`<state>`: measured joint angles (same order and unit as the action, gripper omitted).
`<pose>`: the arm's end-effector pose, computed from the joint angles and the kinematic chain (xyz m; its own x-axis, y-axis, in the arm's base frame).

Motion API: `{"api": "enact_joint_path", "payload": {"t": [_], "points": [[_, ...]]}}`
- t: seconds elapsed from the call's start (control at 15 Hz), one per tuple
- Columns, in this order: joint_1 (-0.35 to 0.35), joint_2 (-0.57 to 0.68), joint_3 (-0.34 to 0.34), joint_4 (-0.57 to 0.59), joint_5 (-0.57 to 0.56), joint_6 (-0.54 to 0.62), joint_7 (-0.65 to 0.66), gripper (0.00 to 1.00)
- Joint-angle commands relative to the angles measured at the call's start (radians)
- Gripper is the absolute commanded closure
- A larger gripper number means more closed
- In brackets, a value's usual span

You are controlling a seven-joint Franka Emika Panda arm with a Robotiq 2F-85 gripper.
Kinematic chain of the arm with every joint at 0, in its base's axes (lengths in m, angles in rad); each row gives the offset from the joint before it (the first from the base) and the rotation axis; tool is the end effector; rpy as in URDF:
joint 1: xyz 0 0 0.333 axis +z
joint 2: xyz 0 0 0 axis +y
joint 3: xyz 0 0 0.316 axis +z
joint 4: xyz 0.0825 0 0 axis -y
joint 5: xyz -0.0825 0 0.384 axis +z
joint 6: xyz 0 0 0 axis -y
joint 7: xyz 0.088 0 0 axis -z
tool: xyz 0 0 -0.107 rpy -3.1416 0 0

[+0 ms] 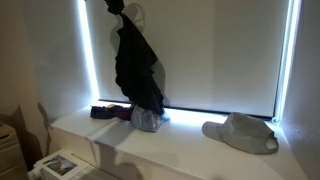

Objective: Move the black cloth on the window sill to the right

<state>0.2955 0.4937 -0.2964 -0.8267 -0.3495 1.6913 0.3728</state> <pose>0.6858 0.0405 0.6987 0.8376 -0.2089 0.5047 -0.3940 -0.8710 0.2933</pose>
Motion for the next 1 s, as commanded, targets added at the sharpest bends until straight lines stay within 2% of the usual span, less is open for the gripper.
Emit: {"api": "enact_joint_path", "payload": {"t": [0.0, 0.2, 0.4, 0.47, 0.6, 0.73, 0.8, 0.93], "points": [[-0.011, -0.082, 0.038, -0.126, 0.018, 0.065, -0.176, 1.0], [-0.084, -0.093, 0.052, -0.202, 0.103, 0.124, -0.354, 1.0], [-0.212, -0.045, 0.06, -0.236, 0.254, 0.209, -0.587, 1.0], [-0.254, -0.014, 0.064, -0.236, 0.318, 0.224, -0.664, 0.73], [-0.338, 0.041, 0.074, -0.245, 0.421, 0.219, -0.818, 0.67], [-0.416, 0.104, 0.079, -0.233, 0.499, 0.166, -0.95, 0.52], [-0.354, 0.064, 0.047, -0.239, 0.445, 0.191, -0.852, 0.69], [-0.408, 0.112, 0.056, -0.239, 0.483, 0.189, -0.926, 0.55]]}}
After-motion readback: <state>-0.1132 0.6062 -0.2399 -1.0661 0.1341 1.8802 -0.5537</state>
